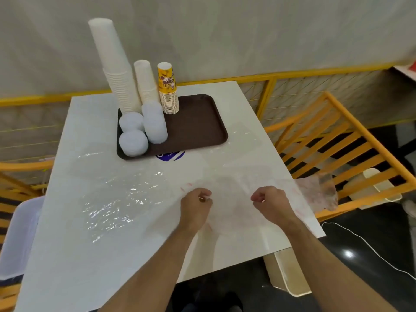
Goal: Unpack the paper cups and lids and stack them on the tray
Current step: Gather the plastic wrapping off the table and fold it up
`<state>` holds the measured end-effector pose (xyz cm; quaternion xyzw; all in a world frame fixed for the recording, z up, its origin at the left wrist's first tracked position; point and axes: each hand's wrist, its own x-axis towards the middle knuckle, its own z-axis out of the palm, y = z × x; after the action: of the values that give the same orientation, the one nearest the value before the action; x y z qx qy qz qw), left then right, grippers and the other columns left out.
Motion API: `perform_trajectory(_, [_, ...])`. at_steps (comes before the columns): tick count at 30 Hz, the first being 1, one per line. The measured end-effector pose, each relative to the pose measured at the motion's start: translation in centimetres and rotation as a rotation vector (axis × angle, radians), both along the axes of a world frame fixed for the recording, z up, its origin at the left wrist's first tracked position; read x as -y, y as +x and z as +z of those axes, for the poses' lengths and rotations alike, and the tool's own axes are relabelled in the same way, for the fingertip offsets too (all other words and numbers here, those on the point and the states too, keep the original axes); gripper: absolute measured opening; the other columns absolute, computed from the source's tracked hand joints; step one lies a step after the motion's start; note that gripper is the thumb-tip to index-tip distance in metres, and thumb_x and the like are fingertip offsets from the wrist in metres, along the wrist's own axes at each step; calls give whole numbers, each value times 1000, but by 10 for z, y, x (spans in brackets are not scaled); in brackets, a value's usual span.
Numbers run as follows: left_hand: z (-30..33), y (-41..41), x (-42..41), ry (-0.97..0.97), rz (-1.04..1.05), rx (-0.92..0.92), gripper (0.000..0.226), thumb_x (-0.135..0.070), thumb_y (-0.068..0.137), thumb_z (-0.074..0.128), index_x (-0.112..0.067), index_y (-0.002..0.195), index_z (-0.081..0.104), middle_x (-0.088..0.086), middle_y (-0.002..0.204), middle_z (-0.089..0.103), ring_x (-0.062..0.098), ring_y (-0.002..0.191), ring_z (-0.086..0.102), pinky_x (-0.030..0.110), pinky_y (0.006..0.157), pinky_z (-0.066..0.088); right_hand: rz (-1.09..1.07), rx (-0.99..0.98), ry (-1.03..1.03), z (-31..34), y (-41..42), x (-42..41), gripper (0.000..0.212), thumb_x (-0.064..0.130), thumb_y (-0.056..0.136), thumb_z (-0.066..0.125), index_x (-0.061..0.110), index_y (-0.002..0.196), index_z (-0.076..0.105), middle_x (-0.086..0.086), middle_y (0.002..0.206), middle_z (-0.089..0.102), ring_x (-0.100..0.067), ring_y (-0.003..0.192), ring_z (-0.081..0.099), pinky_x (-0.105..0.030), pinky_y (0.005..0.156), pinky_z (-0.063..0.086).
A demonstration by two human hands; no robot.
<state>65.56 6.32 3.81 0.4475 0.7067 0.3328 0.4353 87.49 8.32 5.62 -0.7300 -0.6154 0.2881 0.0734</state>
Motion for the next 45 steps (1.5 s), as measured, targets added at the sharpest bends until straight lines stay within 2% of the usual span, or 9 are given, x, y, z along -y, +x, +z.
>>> perform_trajectory(11, [77,-24,-32,49,154,591,23,13,89,59,-4,101,69,11,86,59,19,70,65,30,77,61,279,-292,103,42,-14,-32,60,33,77,87,42,126,54,30,119,44,0,100,53,-5,75,41])
perform_trajectory(15, [76,-32,-35,54,153,617,18,11,90,60,-3,100,66,16,84,55,24,71,59,28,73,60,320,-234,158,40,-14,-54,21,22,87,77,32,102,67,15,98,67,-5,85,62,-10,73,43])
perform_trajectory(20, [48,-35,-23,-41,137,202,13,-9,94,62,-16,88,71,4,91,64,16,71,64,36,87,57,460,-215,140,38,-7,-69,15,15,95,67,30,98,70,10,99,71,-3,89,63,-8,78,45])
perform_trajectory(23, [52,-34,-18,10,29,15,13,-46,91,64,-37,93,72,-13,116,58,6,116,53,19,103,39,542,-257,142,46,-7,-81,17,15,99,62,31,101,69,13,104,70,-4,95,64,-14,84,47])
perform_trajectory(26, [60,-41,-19,22,-180,-168,40,-76,73,64,-57,108,63,-28,145,28,-3,141,17,38,115,11,573,-295,122,69,-12,-96,20,16,101,58,33,99,68,17,101,69,-2,84,65,-13,75,48])
perform_trajectory(29, [79,-43,-28,263,-155,-211,22,-62,75,72,-52,93,68,-31,130,51,-9,129,36,35,114,23,546,-435,135,95,-14,-113,18,15,99,61,28,99,73,15,88,71,-6,69,66,-17,65,50])
perform_trajectory(33, [115,-51,-40,320,120,303,13,-20,93,67,-12,85,73,-5,85,74,8,85,65,34,92,50,279,-747,262,116,-17,-129,15,12,97,64,24,100,71,-7,80,72,-12,59,59,-25,61,47])
perform_trajectory(39, [135,-80,-42,310,306,552,10,-10,96,63,-11,86,62,6,73,70,20,68,67,34,77,55,-2,-1250,16,124,-37,-121,32,31,94,65,28,124,59,-10,98,70,-19,76,61,-35,82,55])
perform_trajectory(45, [135,-111,-29,351,296,533,44,-3,94,63,-23,126,39,14,94,76,28,77,74,31,75,60,-47,-1314,-14,118,-75,-98,44,-11,89,64,24,111,48,-15,108,68,-17,91,66,-21,73,54])
